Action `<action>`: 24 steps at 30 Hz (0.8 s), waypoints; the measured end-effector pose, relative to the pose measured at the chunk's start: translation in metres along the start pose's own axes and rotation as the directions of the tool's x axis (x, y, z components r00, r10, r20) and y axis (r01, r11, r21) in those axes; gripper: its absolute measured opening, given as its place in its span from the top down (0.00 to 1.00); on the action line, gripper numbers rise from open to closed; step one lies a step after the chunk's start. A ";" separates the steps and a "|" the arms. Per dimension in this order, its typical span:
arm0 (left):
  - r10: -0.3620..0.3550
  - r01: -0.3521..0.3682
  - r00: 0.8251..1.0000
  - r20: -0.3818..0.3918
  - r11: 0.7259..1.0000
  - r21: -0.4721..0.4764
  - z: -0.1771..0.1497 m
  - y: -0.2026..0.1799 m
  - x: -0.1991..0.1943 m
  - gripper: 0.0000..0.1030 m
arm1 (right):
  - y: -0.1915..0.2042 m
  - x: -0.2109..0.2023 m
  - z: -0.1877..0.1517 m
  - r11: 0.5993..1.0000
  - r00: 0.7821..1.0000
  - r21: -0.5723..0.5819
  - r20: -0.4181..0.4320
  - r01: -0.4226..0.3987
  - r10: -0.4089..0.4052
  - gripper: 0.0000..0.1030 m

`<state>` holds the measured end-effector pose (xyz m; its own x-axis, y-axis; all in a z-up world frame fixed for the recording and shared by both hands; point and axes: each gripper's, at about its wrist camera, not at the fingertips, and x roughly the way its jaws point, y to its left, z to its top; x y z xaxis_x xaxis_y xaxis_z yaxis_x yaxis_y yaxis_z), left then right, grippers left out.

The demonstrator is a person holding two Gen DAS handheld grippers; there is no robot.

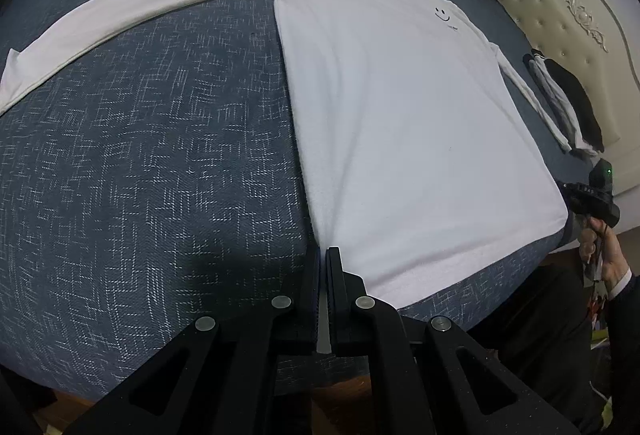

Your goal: Fold clothes

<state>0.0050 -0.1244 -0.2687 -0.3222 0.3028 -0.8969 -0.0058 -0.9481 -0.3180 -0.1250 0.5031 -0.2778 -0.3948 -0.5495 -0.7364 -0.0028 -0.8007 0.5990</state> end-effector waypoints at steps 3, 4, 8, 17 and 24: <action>0.001 -0.001 1.000 -0.001 1.000 0.007 0.001 -0.001 0.000 0.97 | 0.001 -0.014 0.003 0.999 0.997 -0.040 0.071 0.034 -0.031 0.99; 0.002 -0.002 1.000 -0.002 1.000 0.008 0.001 -0.002 0.001 0.97 | 0.004 -0.014 0.004 0.996 0.996 -0.069 0.072 0.059 -0.054 0.99; 0.003 -0.003 1.000 -0.006 1.000 0.012 0.002 -0.005 0.003 0.97 | 0.009 -0.002 0.004 0.985 0.992 -0.126 0.044 0.120 -0.115 0.99; -0.009 0.009 1.000 -0.002 1.000 0.010 0.002 -0.004 0.001 0.97 | -0.028 -0.028 -0.013 0.998 0.998 0.037 -0.002 -0.055 0.055 0.74; -0.014 0.014 1.000 -0.009 1.000 0.000 0.002 -0.003 0.007 0.97 | -0.027 -0.046 -0.036 0.996 0.995 -0.006 -0.054 -0.089 0.089 0.74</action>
<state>0.0008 -0.1198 -0.2732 -0.3133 0.3172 -0.8951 -0.0106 -0.9437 -0.3307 -0.0740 0.5412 -0.2712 -0.3436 -0.6302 -0.6963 0.0381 -0.7502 0.6601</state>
